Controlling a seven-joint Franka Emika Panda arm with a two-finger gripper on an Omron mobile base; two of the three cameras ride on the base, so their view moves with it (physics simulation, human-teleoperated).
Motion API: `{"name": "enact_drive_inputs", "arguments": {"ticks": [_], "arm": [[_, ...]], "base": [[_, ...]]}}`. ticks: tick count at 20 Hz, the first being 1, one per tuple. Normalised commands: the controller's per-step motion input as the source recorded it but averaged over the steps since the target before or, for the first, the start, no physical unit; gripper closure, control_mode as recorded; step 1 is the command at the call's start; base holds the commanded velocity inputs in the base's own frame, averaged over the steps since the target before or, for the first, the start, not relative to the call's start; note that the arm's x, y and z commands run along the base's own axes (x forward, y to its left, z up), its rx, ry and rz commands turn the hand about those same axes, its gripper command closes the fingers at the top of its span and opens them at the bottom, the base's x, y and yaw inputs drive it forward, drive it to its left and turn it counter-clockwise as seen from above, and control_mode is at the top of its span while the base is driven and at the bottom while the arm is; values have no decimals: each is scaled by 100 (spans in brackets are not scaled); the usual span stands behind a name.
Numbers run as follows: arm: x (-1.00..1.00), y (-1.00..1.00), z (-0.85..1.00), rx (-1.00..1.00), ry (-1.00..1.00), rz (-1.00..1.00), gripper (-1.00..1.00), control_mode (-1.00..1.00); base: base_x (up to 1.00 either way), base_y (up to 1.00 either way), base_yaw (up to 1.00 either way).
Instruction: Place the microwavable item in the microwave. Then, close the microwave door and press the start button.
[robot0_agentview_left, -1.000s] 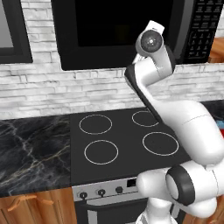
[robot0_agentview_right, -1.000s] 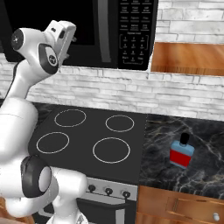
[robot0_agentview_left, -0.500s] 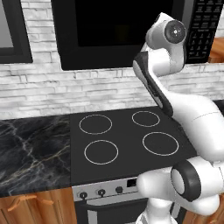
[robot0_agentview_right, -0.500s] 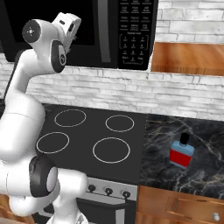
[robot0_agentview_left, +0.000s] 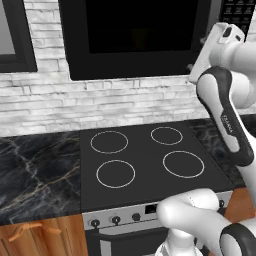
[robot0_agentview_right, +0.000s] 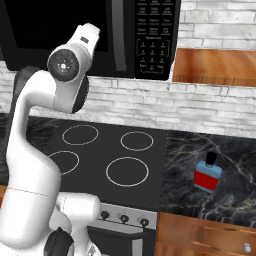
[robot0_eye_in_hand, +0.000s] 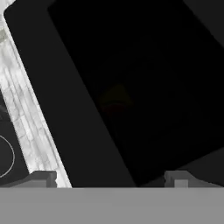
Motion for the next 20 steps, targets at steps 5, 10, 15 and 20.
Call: {"name": "enact_drive_inputs", "arguments": {"ticks": [5, 10, 15, 20], "arm": [[-100, -100, -9, 11, -11, 25, -100, -100], [-25, -86, -18, 4, -7, 17, -100, -100], [42, -39, -38, 0, 0, 12, -100, -100], [58, -4, -20, 0, 1, 6, -100, -100]], "base": [[0, 0, 0], [0, 0, 0], [0, 0, 0], [0, 0, 0]]}}
